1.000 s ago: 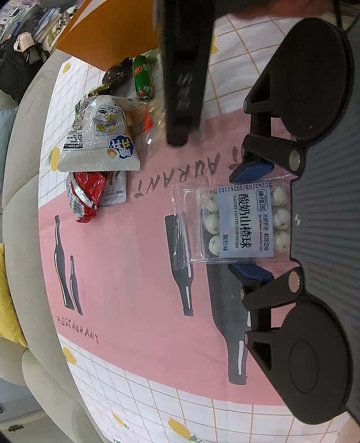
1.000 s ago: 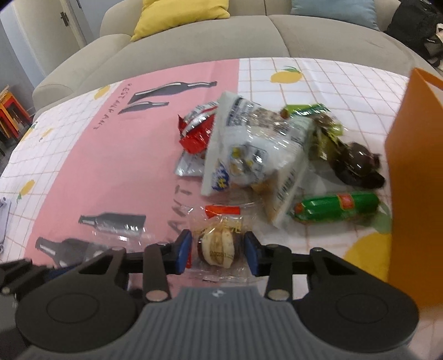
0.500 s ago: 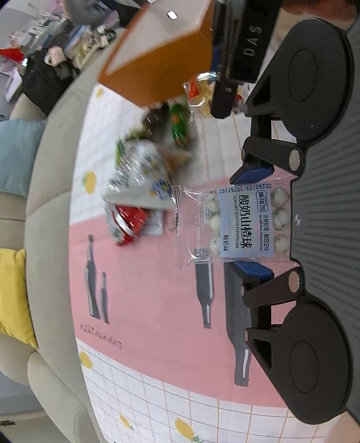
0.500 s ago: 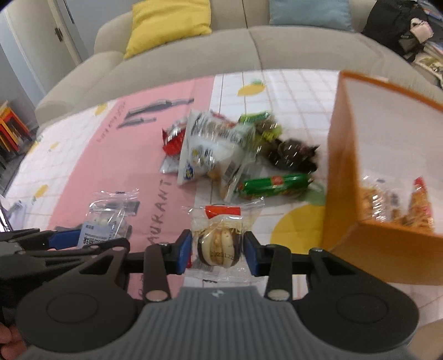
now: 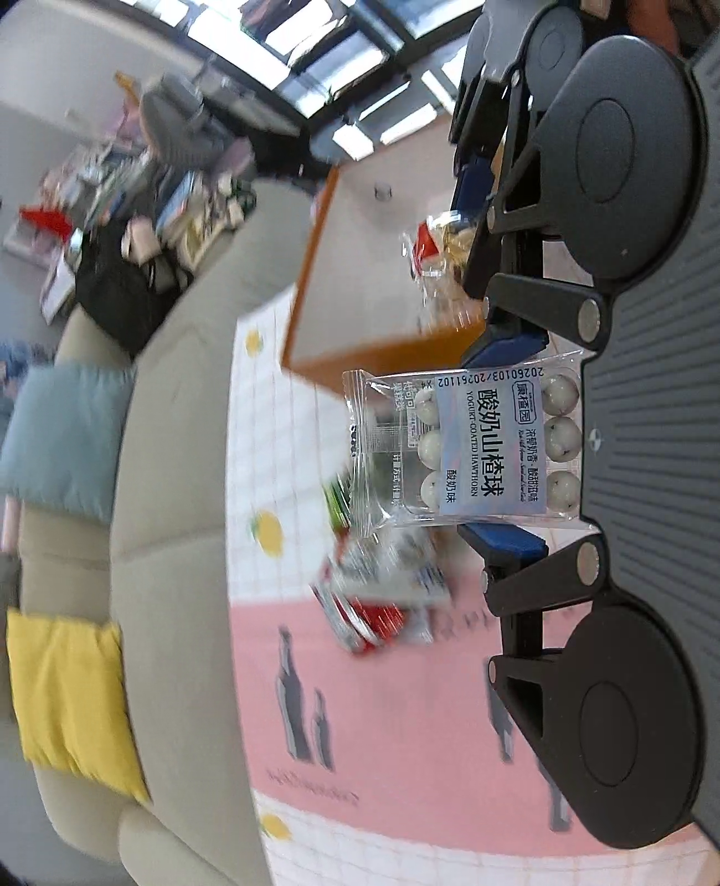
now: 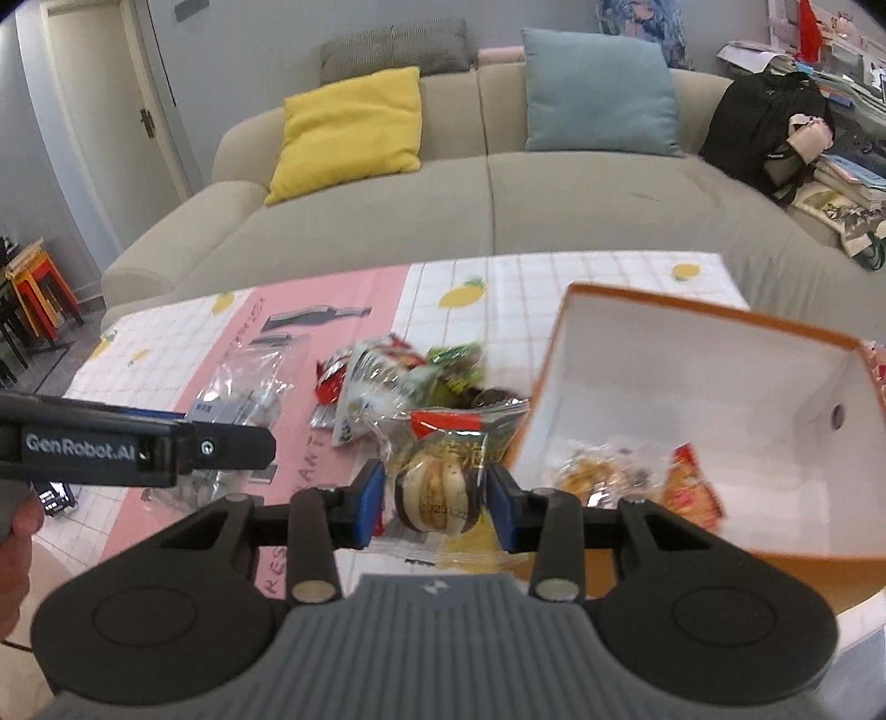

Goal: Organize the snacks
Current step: 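Carry the packet and cookie into the orange box and open both tools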

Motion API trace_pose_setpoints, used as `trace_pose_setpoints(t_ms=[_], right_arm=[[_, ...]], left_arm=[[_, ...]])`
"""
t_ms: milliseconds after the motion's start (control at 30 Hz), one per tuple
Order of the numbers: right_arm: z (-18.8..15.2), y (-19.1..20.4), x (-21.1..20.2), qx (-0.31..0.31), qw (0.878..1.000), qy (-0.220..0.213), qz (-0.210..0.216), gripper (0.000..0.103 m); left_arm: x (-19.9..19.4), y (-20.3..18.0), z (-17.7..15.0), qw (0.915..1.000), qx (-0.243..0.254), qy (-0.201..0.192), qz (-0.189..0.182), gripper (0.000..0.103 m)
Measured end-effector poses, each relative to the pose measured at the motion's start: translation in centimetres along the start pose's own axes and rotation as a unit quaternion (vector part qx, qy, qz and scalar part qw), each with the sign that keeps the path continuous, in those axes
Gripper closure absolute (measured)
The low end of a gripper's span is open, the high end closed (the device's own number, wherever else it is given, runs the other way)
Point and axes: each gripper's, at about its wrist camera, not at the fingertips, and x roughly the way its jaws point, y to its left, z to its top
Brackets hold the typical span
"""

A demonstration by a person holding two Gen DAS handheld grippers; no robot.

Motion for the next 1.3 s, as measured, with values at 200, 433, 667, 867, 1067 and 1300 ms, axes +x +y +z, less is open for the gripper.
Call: trace_pose_setpoints(t_ms=[200,433,667,867,1067,1300], right_arm=[[2.4,-5.5,-2.3,0.025,1.000,-0.010,-0.011,0.064],[3.9,-13.4,0.1,0.096,0.994,0.041,-0.033,0.064],[4.3,-17.5,5.2,0.103,0.989,0.103,-0.029,0.064],[4.1,-21.2,10.0,0.141,0.977,0.158,-0.029,0.064],[3.8,-22.5,12.8,0.174,0.969,0.177,-0.018,0.064],[3.7,-23.1,15.2,0.184,0.963,0.199,-0.010,0.064]], left_arm=[[1.4,-4.8,3.4,0.9974,0.051,0.003,-0.051,0.038],[7.4,-9.7,6.4,0.9885,0.111,0.060,-0.083,0.038],[13.5,-13.7,7.7,0.9713,0.213,0.094,-0.046,0.038],[18.5,-15.0,6.9,0.9399,0.311,0.138,-0.022,0.038],[22.2,-16.0,5.9,0.9181,0.367,0.151,0.009,0.038],[25.4,-16.3,4.9,0.8965,0.407,0.169,0.040,0.036]])
